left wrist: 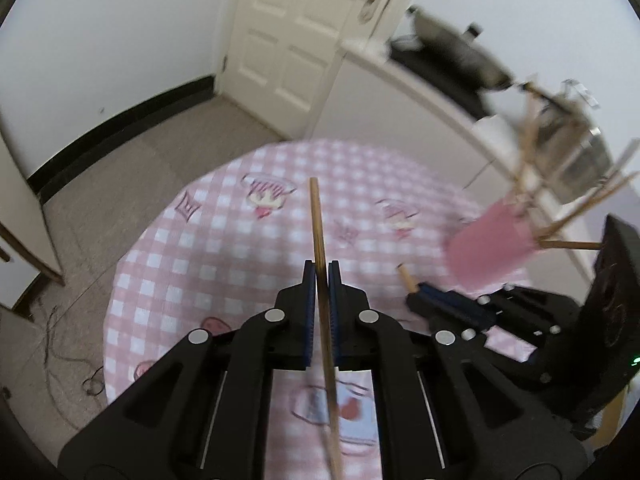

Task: Organize utensils
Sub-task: 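Lift the held chopsticks upright and carry both tools over the pink cup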

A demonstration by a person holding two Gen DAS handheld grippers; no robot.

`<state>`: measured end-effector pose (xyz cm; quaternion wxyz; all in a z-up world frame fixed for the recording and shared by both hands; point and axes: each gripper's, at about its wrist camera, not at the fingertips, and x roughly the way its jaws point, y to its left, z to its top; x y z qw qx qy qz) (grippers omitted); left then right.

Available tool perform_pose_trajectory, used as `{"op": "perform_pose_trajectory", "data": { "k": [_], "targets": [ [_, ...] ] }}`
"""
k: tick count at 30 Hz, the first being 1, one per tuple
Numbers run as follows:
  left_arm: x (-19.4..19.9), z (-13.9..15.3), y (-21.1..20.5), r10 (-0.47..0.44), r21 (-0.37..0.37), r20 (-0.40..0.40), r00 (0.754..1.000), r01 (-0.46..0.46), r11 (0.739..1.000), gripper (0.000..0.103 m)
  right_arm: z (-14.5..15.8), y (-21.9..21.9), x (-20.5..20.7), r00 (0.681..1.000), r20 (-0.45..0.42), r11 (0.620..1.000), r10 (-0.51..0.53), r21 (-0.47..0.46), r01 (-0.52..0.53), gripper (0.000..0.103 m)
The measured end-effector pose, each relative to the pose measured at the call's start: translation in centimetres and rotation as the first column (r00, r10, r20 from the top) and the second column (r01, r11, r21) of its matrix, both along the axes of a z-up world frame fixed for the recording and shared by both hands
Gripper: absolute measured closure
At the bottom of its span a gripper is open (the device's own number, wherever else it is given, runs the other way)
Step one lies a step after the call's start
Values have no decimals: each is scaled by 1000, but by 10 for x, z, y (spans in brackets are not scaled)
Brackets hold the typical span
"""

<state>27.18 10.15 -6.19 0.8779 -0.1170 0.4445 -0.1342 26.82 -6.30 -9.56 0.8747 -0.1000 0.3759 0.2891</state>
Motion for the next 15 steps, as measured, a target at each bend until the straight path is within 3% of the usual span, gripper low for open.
{"op": "perform_pose_trajectory", "data": {
  "k": [6,9,11,15],
  "targets": [
    [-40,53,-12,-41,-49,143,989,49,998,97,45,-16,-36,994,104,998,17,60,-24,98],
    [-59,73,-25,-62,3,200,978,63,998,97,61,-26,-51,990,143,997,15,76,-26,98],
    [-60,70,-29,-90,28,172,981,87,996,97,66,-32,-60,988,154,997,8,80,-20,98],
    [-37,43,-32,-56,30,57,997,55,998,96,61,-40,-64,990,140,997,-4,75,-7,98]
  ]
}}
